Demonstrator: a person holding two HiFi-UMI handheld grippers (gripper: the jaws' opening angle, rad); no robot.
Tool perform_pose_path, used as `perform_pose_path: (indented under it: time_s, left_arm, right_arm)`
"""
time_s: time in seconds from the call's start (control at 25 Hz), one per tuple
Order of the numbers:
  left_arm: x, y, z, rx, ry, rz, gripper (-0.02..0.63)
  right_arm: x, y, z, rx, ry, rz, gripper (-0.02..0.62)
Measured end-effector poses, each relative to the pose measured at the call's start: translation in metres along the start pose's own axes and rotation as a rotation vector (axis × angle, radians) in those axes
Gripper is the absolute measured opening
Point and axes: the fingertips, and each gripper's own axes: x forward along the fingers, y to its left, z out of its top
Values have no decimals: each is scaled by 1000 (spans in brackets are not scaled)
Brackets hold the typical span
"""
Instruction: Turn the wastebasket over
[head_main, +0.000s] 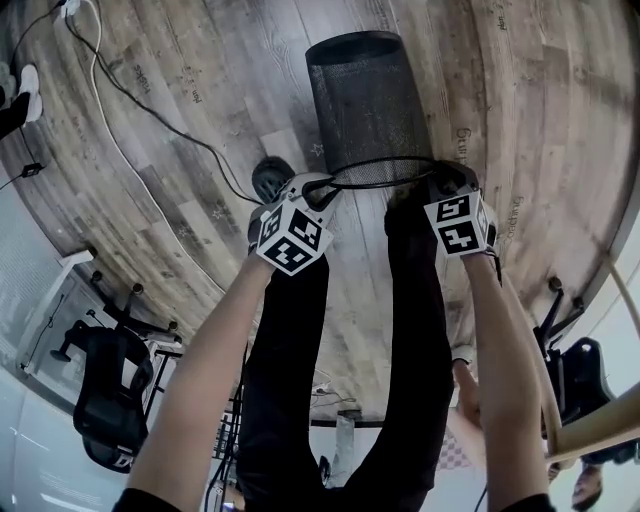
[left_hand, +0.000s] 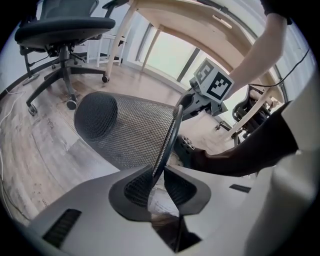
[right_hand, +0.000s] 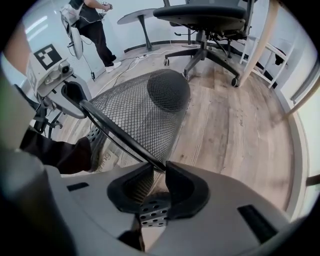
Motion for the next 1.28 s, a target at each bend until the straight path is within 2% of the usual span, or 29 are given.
perform_pose_path:
  time_s: [0.52,0.8,0.92,1.2,1.28]
  left_arm:
    - [22,33,-29,121,99,20,75]
    - [23,33,-29,111,105,9,75]
    - [25,32,-29,97,117,9,77]
    - [29,27,-26,42,104,38,77]
    - [30,25,-23,45,102,35,77]
  right_arm:
    - [39,20,-5,-87,53,13,97]
    - [33,15,-8,-59,46,8,97]
    - [17,12,-4,0,36,11,97]
    - [-34,16,44,134,-104,59,97]
    - [-37,15,51,180,-114,64,132]
